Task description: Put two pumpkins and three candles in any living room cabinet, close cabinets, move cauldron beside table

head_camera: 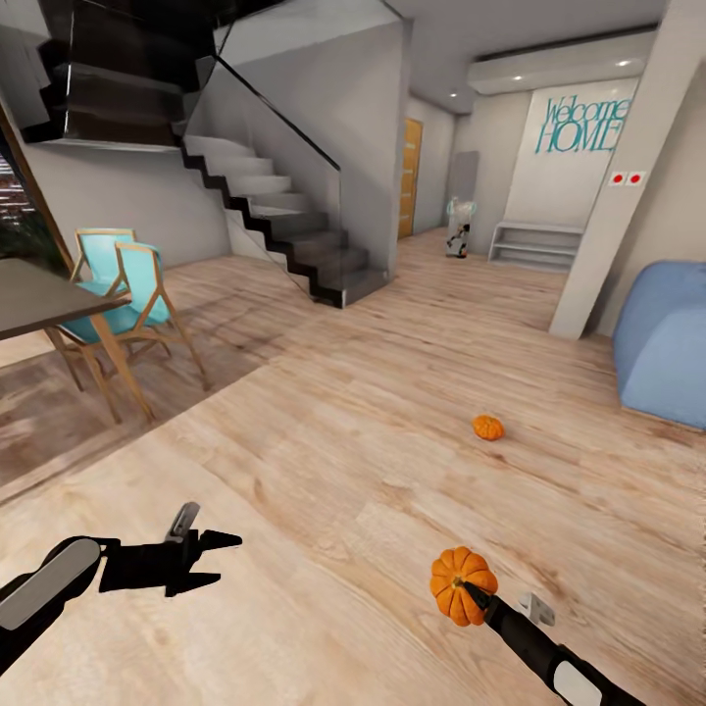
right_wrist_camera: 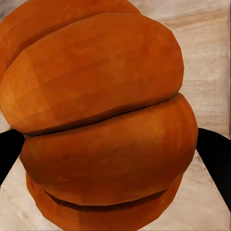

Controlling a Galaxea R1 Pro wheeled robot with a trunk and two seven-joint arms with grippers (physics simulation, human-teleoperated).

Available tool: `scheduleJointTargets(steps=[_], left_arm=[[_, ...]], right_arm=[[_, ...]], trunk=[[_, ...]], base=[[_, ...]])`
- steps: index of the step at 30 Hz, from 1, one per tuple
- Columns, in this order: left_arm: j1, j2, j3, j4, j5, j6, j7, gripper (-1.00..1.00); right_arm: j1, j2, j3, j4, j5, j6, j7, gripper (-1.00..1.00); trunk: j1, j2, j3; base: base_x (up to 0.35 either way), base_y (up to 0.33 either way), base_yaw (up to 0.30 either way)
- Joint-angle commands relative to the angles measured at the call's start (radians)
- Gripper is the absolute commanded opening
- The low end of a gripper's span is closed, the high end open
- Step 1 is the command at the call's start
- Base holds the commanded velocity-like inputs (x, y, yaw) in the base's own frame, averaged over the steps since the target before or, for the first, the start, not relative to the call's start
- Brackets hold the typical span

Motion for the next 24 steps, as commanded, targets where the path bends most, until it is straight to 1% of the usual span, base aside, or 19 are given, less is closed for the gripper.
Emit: scheduleJointTargets(steps=[1, 24], left_arm=[[-0.001, 0.001, -0.003, 0.001, -0.007, -0.001, -0.01, 1.0], [-0.001, 0.001, -0.002, 0.001, -0.007, -0.001, -0.009, 1.0]], right_arm=[[-0.001, 0.0, 0.004, 0.0, -0.008, -0.005, 0.002, -1.0], [-0.001, 0.001, 0.005, 0.001, -0.008, -0.005, 0.002, -1.0]], trunk=[[0.0, 0.0, -0.001], [0.0, 0.0, -0.01]], base=[[0.332, 0.0, -0.255], [0.332, 0.0, -0.255]])
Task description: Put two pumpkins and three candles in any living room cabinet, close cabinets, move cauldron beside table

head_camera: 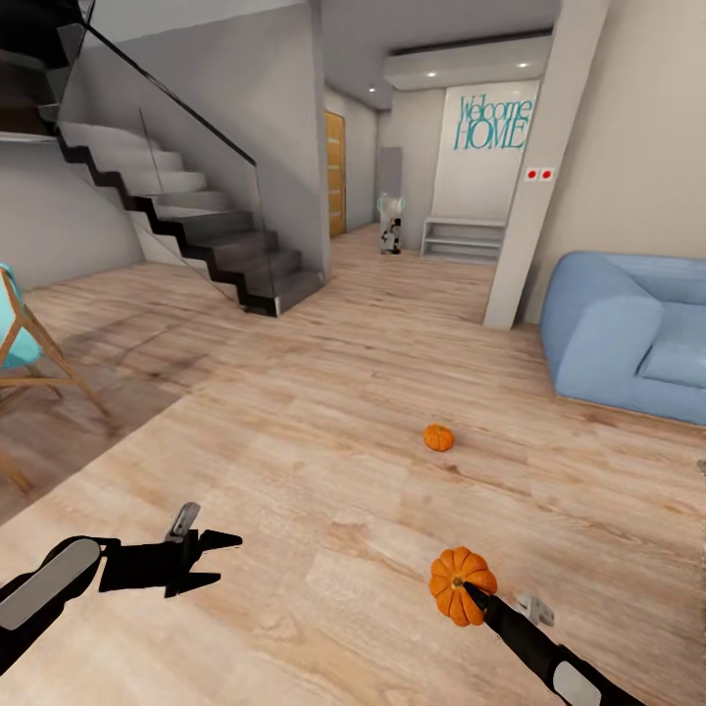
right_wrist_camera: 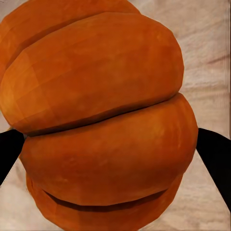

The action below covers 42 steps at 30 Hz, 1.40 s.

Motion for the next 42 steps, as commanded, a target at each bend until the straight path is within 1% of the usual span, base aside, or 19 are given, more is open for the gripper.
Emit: scheduleJointTargets(steps=[1, 28, 42], left_arm=[[-0.001, 0.001, -0.003, 0.0, -0.007, -0.001, -0.01, 1.0], [-0.001, 0.001, -0.002, 0.001, -0.007, -0.001, -0.01, 1.0], [-0.001, 0.001, -0.002, 0.001, -0.007, -0.001, -0.01, 1.0]], right_arm=[[-0.001, 0.0, 0.004, 0.0, -0.008, -0.005, 0.002, -1.0], [-0.001, 0.0, 0.004, 0.0, -0.008, -0.009, 0.002, -1.0], [-0.001, 0.0, 0.004, 0.0, -0.008, -0.011, 0.002, -1.0]], trunk=[[0.0, 0.0, -0.001], [0.0, 0.0, -0.003], [0.0, 0.0, -0.003]], base=[[0.332, 0.0, -0.255], [0.332, 0.0, -0.254], [0.331, 0.0, -0.218]])
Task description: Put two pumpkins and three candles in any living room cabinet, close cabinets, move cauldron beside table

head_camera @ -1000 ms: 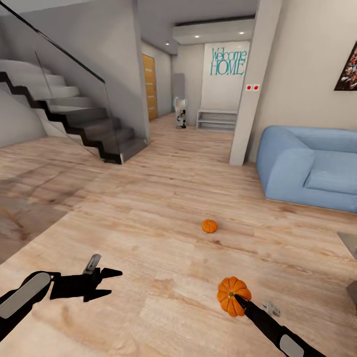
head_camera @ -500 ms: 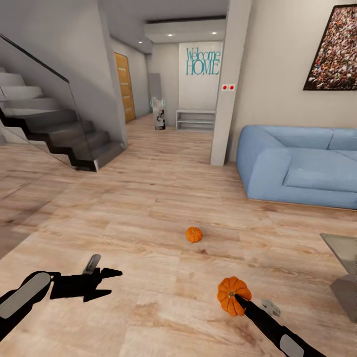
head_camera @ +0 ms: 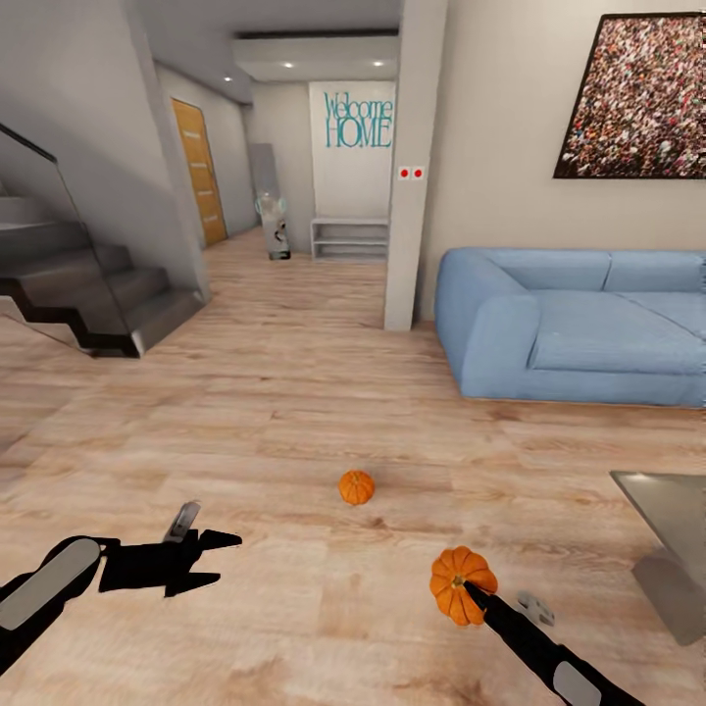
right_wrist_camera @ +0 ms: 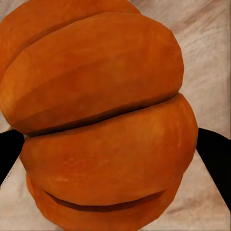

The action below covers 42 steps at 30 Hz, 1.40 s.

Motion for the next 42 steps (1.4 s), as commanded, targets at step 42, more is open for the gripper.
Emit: scheduleJointTargets(steps=[42], left_arm=[[-0.001, 0.001, -0.003, 0.0, -0.007, -0.001, -0.01, 1.0]], right_arm=[[-0.001, -0.001, 0.005, 0.0, -0.007, -0.005, 0.002, -1.0]], trunk=[[0.0, 0.0, -0.001]], base=[[0.33, 0.0, -0.048]])
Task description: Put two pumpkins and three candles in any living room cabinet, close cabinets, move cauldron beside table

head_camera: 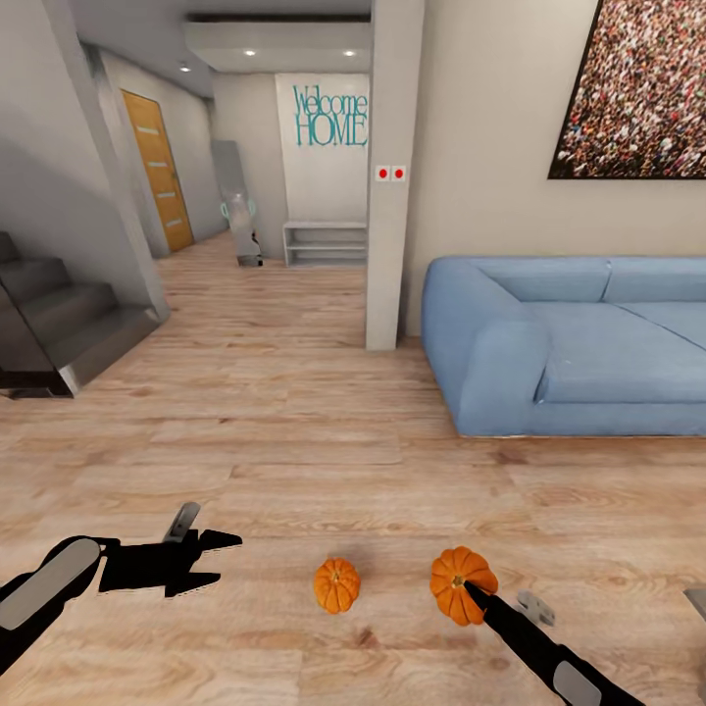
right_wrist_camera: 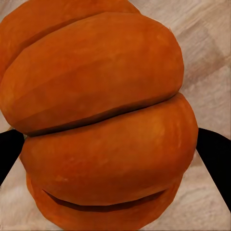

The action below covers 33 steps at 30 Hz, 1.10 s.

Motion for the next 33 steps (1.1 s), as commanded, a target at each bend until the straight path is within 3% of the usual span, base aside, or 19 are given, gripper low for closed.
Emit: scheduleJointTargets(steps=[1, 14, 16, 18, 20, 21, 26, 28, 33], left_arm=[[-0.001, 0.001, -0.003, 0.0, -0.007, -0.001, -0.01, 1.0], [-0.001, 0.001, -0.007, 0.001, -0.009, -0.016, -0.008, 1.0], [-0.001, 0.0, -0.013, 0.01, -0.026, -0.04, -0.008, 1.0], [-0.002, -0.018, -0.014, 0.047, -0.096, -0.09, -0.007, 1.0], [-0.004, -0.058, -0.012, 0.08, -0.162, -0.123, -0.005, 1.0], [-0.004, -0.086, -0.01, 0.108, -0.211, -0.139, -0.005, 1.0], [-0.004, -0.169, -0.009, 0.143, -0.392, -0.255, -0.004, 1.0], [-0.004, -0.188, -0.009, 0.146, -0.431, -0.281, -0.005, 1.0], [-0.004, -0.195, -0.008, 0.154, -0.447, -0.291, -0.008, 1.0]], right_arm=[[-0.001, 0.0, 0.004, 0.0, -0.007, -0.006, 0.002, -1.0], [-0.001, 0.0, 0.004, 0.001, -0.007, -0.007, 0.002, -1.0], [-0.001, 0.0, 0.004, 0.001, -0.007, -0.007, 0.002, -1.0], [-0.001, 0.0, 0.004, 0.001, -0.007, -0.007, 0.001, -1.0], [-0.001, 0.0, 0.004, 0.0, -0.007, -0.007, 0.001, -1.0], [-0.001, 0.0, 0.004, 0.001, -0.007, -0.007, 0.001, -1.0], [-0.001, -0.001, 0.004, 0.0, -0.007, -0.006, 0.001, -1.0], [-0.001, -0.001, 0.004, 0.0, -0.007, -0.006, 0.002, -1.0], [-0.001, -0.001, 0.004, 0.0, -0.007, -0.005, 0.004, -1.0]], trunk=[[0.0, 0.0, -0.001], [0.0, 0.0, -0.001], [0.0, 0.0, -0.001], [0.0, 0.0, -0.001], [0.0, 0.0, -0.001], [0.0, 0.0, -0.001], [0.0, 0.0, -0.001], [0.0, 0.0, -0.001], [0.0, 0.0, -0.001]], base=[[0.33, 0.0, 0.0], [0.33, 0.0, 0.0], [0.331, 0.0, 0.0], [0.33, 0.0, 0.0], [0.33, 0.0, 0.0], [0.33, 0.0, 0.0], [0.326, 0.0, 0.0], [0.244, 0.0, 0.0], [0.092, 0.0, 0.0]])
